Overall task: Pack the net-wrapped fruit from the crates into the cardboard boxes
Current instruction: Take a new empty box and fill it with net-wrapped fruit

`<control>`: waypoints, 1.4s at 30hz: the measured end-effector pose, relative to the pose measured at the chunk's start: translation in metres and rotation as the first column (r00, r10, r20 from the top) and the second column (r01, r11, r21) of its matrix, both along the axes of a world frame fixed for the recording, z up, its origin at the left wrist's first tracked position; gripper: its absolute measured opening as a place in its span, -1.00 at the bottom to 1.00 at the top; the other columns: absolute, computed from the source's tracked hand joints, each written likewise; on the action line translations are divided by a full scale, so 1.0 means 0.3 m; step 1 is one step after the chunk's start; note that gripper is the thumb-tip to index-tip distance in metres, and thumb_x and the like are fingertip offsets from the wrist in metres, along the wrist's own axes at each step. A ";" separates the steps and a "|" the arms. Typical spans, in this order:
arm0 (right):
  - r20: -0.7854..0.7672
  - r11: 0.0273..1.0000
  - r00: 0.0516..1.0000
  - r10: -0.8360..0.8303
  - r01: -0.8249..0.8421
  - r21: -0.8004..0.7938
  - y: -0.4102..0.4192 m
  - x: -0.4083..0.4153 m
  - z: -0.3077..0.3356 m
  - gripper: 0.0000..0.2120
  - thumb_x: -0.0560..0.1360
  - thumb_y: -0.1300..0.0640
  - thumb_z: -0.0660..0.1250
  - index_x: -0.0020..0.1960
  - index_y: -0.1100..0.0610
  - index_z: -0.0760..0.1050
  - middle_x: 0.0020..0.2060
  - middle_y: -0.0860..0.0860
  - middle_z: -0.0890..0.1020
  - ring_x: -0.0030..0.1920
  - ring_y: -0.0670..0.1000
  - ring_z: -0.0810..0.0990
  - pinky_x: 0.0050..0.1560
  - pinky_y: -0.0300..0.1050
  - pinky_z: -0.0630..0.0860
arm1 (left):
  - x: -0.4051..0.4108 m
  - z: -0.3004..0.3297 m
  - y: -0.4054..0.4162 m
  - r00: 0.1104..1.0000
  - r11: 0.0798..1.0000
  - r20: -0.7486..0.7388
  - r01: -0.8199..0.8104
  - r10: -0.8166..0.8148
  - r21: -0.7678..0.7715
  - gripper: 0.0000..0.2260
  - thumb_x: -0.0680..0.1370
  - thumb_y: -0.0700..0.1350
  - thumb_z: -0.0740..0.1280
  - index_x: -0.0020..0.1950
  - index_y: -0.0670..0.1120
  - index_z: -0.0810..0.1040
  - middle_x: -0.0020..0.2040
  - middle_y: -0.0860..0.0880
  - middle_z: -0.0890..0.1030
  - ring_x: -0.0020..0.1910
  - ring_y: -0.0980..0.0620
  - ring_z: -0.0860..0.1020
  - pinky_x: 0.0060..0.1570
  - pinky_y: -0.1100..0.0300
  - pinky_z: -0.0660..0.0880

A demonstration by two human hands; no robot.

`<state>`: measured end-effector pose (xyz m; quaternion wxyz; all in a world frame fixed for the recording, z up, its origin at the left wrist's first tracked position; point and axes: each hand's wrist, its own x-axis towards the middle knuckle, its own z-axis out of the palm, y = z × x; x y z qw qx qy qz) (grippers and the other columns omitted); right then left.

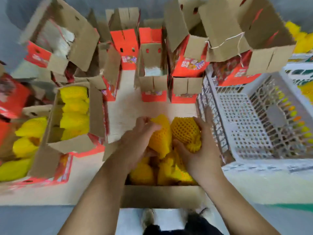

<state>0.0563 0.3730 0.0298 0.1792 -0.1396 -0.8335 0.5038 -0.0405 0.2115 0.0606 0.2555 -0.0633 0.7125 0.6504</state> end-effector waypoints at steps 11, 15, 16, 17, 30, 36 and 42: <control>0.679 0.865 0.730 0.073 -0.385 0.321 -0.223 -0.038 -0.046 -0.42 0.45 -0.26 0.34 0.42 -0.21 0.29 0.29 -0.03 0.58 0.24 0.14 0.60 0.10 0.05 0.57 | 0.080 -0.257 -0.198 0.857 0.647 -0.121 0.277 -0.500 -0.711 -0.54 0.63 0.19 0.30 0.46 0.08 0.29 0.39 -0.06 0.34 0.31 -0.15 0.44 0.31 0.00 0.39; 0.845 0.756 0.534 0.036 -0.568 0.326 -0.262 -0.110 -0.057 -0.29 0.45 -0.27 0.33 0.53 -0.19 0.17 0.44 -0.07 0.38 0.35 0.12 0.52 0.13 0.09 0.55 | 0.123 -0.284 -0.172 0.700 0.419 -0.211 0.137 -0.682 -0.898 -0.55 0.58 0.09 0.31 0.45 0.13 0.32 0.38 -0.04 0.30 0.34 -0.19 0.31 0.36 -0.05 0.28; 0.862 0.754 0.504 0.056 -0.587 0.294 -0.263 -0.117 -0.060 -0.22 0.43 -0.25 0.37 0.56 -0.20 0.12 0.49 -0.07 0.30 0.38 0.11 0.49 0.19 0.10 0.54 | 0.120 -0.285 -0.172 0.696 0.415 -0.211 0.138 -0.687 -0.899 -0.52 0.56 0.07 0.33 0.46 0.15 0.31 0.39 -0.03 0.27 0.35 -0.18 0.28 0.38 -0.06 0.25; 0.873 0.760 0.480 0.086 -0.598 0.254 -0.258 -0.117 -0.061 -0.13 0.40 -0.25 0.42 0.59 -0.21 0.07 0.53 -0.07 0.22 0.40 0.11 0.47 0.22 0.08 0.53 | 0.112 -0.287 -0.169 0.707 0.426 -0.204 0.151 -0.677 -0.892 -0.50 0.55 0.06 0.34 0.47 0.16 0.29 0.40 -0.02 0.24 0.36 -0.17 0.24 0.40 -0.07 0.22; 0.452 0.972 0.865 0.219 -0.151 -0.181 -0.107 0.072 -0.090 -0.26 0.31 -0.07 0.56 0.39 -0.24 0.29 0.18 -0.16 0.60 0.12 -0.15 0.61 0.10 -0.13 0.57 | 0.132 -0.289 -0.189 0.787 0.587 -0.304 0.090 -0.537 -0.804 -0.45 0.59 0.19 0.35 0.55 0.21 0.25 0.39 0.03 0.29 0.29 -0.15 0.29 0.33 0.02 0.31; 0.419 0.957 0.906 -0.063 -0.064 0.283 -0.062 0.018 -0.056 -0.35 0.45 -0.25 0.39 0.46 -0.10 0.29 0.23 0.02 0.59 0.23 0.11 0.56 0.17 0.00 0.47 | 0.162 -0.289 -0.160 0.649 0.515 -0.427 -0.063 -0.629 -0.855 -0.56 0.60 0.07 0.36 0.47 0.18 0.38 0.38 0.04 0.39 0.34 -0.11 0.32 0.33 -0.03 0.36; 0.752 0.767 0.658 0.028 -0.497 0.406 -0.114 0.032 -0.151 -0.20 0.62 -0.18 0.03 0.63 -0.01 -0.41 0.62 0.10 0.08 0.54 0.20 0.21 0.49 0.18 0.21 | 0.133 -0.327 -0.162 0.636 0.432 -0.347 -0.024 -0.689 -0.902 -0.63 0.62 0.13 0.27 0.43 0.19 0.37 0.38 0.02 0.34 0.36 -0.10 0.31 0.38 0.03 0.36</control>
